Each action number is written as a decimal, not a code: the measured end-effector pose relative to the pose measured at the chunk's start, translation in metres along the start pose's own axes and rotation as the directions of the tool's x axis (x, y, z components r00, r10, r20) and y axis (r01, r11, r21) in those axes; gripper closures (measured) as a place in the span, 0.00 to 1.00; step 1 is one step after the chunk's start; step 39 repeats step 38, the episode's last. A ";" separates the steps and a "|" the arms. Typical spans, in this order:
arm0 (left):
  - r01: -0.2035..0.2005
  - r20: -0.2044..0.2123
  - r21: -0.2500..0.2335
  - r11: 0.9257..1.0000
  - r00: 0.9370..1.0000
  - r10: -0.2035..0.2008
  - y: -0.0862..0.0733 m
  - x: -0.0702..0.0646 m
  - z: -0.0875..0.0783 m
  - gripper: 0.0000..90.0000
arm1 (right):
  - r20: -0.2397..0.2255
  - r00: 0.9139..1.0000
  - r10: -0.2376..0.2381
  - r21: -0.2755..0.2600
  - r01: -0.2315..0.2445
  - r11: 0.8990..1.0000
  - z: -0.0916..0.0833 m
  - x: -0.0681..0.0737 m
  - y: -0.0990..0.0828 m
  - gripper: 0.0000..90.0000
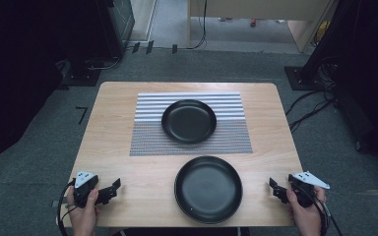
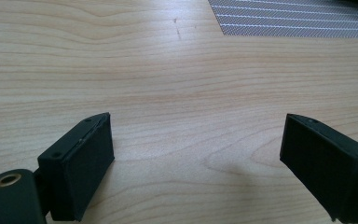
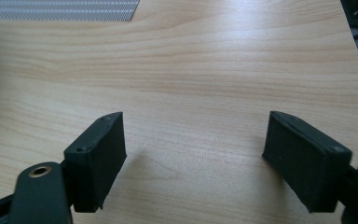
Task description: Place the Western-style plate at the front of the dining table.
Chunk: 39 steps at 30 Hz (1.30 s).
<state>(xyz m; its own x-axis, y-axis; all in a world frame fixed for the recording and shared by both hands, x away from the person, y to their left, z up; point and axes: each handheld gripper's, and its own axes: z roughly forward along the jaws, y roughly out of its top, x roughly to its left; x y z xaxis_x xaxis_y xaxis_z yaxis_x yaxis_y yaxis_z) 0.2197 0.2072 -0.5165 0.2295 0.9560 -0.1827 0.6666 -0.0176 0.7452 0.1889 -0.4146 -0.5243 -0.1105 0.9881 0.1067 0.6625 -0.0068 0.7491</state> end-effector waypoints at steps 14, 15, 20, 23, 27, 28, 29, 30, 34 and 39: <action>-0.191 -0.063 0.058 0.980 0.979 0.194 0.000 -0.019 0.009 0.12 | 0.035 0.997 -0.070 0.033 0.069 0.997 0.004 0.008 0.001 0.15; -0.193 -0.060 0.058 0.980 0.979 0.196 0.000 -0.019 0.009 0.12 | 0.036 0.997 -0.070 0.035 0.069 0.997 0.004 0.008 0.001 0.14; -0.191 -0.061 0.061 0.980 0.979 0.194 0.000 -0.019 0.009 0.12 | 0.035 0.997 -0.071 0.038 0.070 0.997 0.005 0.008 0.002 0.12; -0.186 -0.063 0.061 0.981 0.980 0.190 0.001 -0.019 0.010 0.11 | 0.034 0.997 -0.072 0.043 0.071 0.997 0.006 0.008 0.002 0.09; -0.185 -0.065 0.062 0.981 0.980 0.189 0.001 -0.019 0.010 0.11 | 0.036 0.997 -0.071 0.047 0.070 0.996 0.007 0.008 0.003 0.07; -0.185 -0.065 0.062 0.981 0.980 0.189 0.001 -0.019 0.010 0.11 | 0.035 0.997 -0.069 0.049 0.067 0.997 0.007 0.008 0.003 0.07; -0.185 -0.066 0.062 0.981 0.980 0.189 0.001 -0.019 0.010 0.11 | 0.036 0.997 -0.069 0.050 0.067 0.996 0.008 0.008 0.003 0.07; -0.185 -0.066 0.062 0.981 0.980 0.189 0.001 -0.019 0.010 0.11 | 0.036 0.997 -0.069 0.050 0.067 0.996 0.008 0.008 0.004 0.07; -0.185 -0.066 0.060 0.981 0.980 0.188 0.001 -0.019 0.010 0.11 | 0.037 0.997 -0.068 0.054 0.066 0.996 0.008 0.008 0.004 0.06; -0.185 -0.066 0.061 0.981 0.980 0.189 0.001 -0.019 0.010 0.11 | 0.038 0.997 -0.069 0.056 0.066 0.996 0.009 0.007 0.004 0.04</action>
